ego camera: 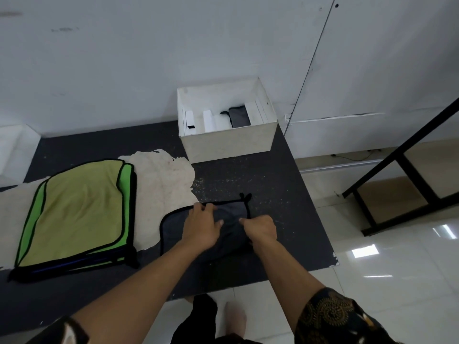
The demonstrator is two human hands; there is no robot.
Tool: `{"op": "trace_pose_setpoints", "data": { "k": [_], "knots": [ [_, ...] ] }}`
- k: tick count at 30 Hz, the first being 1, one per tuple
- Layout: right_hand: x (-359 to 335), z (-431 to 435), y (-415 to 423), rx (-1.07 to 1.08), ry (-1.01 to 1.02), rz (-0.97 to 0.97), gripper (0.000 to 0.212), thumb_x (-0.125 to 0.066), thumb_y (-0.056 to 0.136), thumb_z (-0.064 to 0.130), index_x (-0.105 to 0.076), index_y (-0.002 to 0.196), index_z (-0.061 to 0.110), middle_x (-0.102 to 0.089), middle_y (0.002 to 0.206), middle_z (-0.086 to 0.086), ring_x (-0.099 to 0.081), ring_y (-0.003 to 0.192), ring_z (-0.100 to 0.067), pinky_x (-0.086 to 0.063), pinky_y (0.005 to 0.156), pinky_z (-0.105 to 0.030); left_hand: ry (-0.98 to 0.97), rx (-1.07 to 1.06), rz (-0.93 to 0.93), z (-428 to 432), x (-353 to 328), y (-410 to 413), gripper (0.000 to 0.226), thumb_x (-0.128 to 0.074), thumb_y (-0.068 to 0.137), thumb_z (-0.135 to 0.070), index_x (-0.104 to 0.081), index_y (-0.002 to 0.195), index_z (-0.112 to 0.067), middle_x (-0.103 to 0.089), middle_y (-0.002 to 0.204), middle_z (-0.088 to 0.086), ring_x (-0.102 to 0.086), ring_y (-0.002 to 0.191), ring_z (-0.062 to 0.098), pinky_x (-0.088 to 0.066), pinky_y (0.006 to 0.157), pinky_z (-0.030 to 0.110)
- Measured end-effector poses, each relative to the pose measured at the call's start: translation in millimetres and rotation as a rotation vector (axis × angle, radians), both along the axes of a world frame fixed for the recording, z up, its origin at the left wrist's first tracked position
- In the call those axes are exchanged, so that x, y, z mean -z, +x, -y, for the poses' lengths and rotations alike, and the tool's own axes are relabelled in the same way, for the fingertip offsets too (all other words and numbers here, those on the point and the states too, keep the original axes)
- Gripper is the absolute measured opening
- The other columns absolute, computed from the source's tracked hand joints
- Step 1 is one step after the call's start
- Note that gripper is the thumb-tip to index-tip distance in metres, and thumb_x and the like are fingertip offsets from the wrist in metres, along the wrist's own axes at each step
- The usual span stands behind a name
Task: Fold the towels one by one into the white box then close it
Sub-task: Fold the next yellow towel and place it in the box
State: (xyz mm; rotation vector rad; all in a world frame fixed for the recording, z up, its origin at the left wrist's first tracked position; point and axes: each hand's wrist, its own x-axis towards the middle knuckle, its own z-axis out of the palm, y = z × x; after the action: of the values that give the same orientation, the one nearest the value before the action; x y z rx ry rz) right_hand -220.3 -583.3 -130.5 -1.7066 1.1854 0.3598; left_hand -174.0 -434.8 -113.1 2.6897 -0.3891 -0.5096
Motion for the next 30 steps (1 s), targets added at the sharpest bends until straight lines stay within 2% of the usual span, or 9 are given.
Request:
{"op": "trace_pose_setpoints", "data": {
  "k": [3,6,7,9,11,15,20,27,30],
  "knots": [
    [-0.5,3.1,3.2,0.034,0.047,0.007,0.025,-0.075,0.081,0.030,-0.063,0.082,0.008,-0.064,0.083,-0.008,-0.063,0.074,-0.024,-0.061,0.073,-0.043,-0.174,-0.110,-0.139,16.1,-8.9,7.6,0.038,-0.058,0.094,-0.036,-0.052,0.127,-0.018,-0.058,0.118,0.006,-0.057,0.110,0.023,-0.047,0.089,0.033],
    [-0.9,1.7,3.1,-0.051,0.034,0.065,0.013,-0.070,0.085,0.023,-0.063,0.079,0.014,-0.067,0.086,-0.006,-0.064,0.078,-0.021,-0.059,0.074,-0.038,-0.246,-0.195,-0.294,28.1,-13.8,14.4,0.045,-0.056,0.094,-0.042,-0.055,0.130,-0.015,-0.061,0.122,0.004,-0.057,0.113,0.022,-0.043,0.089,0.027],
    [-1.7,0.7,2.4,-0.077,0.018,0.105,0.009,-0.069,0.086,0.023,-0.063,0.085,0.016,-0.067,0.089,-0.004,-0.063,0.080,-0.019,-0.057,0.072,-0.035,-0.255,-0.215,-0.334,31.6,-13.9,16.9,0.044,-0.055,0.093,-0.046,-0.059,0.125,-0.015,-0.062,0.120,0.004,-0.058,0.111,0.021,-0.043,0.088,0.028],
    [-5.3,-4.4,1.2,-0.148,-0.029,0.195,0.012,-0.068,0.086,0.023,-0.061,0.096,0.021,-0.066,0.094,0.000,-0.062,0.083,-0.014,-0.052,0.070,-0.031,-0.322,-0.276,-0.420,36.8,-13.5,22.0,0.042,-0.056,0.089,-0.055,-0.066,0.092,-0.015,-0.067,0.095,0.003,-0.061,0.088,0.020,-0.044,0.076,0.031],
    [-9.0,-11.6,0.2,-0.254,-0.088,0.292,0.015,-0.067,0.087,0.024,-0.060,0.100,0.023,-0.065,0.099,0.002,-0.063,0.088,-0.014,-0.053,0.077,-0.032,-0.438,-0.383,-0.537,41.6,-16.8,25.7,0.052,-0.063,0.079,-0.063,-0.063,0.073,-0.012,-0.066,0.078,0.001,-0.061,0.076,0.017,-0.044,0.069,0.030],
    [-12.9,-26.1,-6.9,-0.410,-0.214,0.457,0.024,-0.062,0.088,0.020,-0.060,0.113,0.019,-0.064,0.110,0.003,-0.062,0.098,-0.016,-0.051,0.082,-0.030,-0.534,-0.553,-0.675,44.8,-21.1,28.6,0.057,-0.082,0.059,-0.054,-0.073,0.090,-0.008,-0.074,0.091,0.006,-0.070,0.088,0.022,-0.056,0.084,0.034],
    [-7.1,-36.9,-18.4,-0.563,-0.342,0.568,0.032,-0.062,0.085,0.015,-0.057,0.116,0.022,-0.061,0.111,0.005,-0.054,0.101,-0.016,-0.051,0.080,-0.035,-0.544,-0.735,-0.607,39.1,-14.7,34.5,0.023,-0.074,0.066,-0.013,-0.069,0.086,-0.002,-0.072,0.089,0.019,-0.070,0.084,0.032,-0.059,0.080,0.049],
    [-6.2,-50.9,-29.2,-0.713,-0.490,0.661,0.040,-0.062,0.083,0.011,-0.058,0.123,0.016,-0.054,0.131,0.000,-0.053,0.111,-0.020,-0.051,0.087,-0.035,-0.545,-0.817,-0.445,24.1,-3.9,36.3,0.016,-0.063,0.083,-0.008,-0.063,0.097,0.001,-0.066,0.094,0.017,-0.062,0.085,0.027,-0.049,0.061,0.031],
    [-5.4,-55.4,-32.2,-0.622,-0.575,0.650,0.023,-0.064,0.083,0.010,-0.061,0.106,0.013,-0.053,0.119,-0.003,-0.060,0.088,-0.021,-0.048,0.068,-0.029,-0.638,-0.855,-0.457,17.5,-3.6,37.1,0.008,-0.058,0.088,-0.006,-0.062,0.093,-0.002,-0.065,0.095,0.016,-0.061,0.082,0.027,-0.053,0.061,0.034]
  ]
}}
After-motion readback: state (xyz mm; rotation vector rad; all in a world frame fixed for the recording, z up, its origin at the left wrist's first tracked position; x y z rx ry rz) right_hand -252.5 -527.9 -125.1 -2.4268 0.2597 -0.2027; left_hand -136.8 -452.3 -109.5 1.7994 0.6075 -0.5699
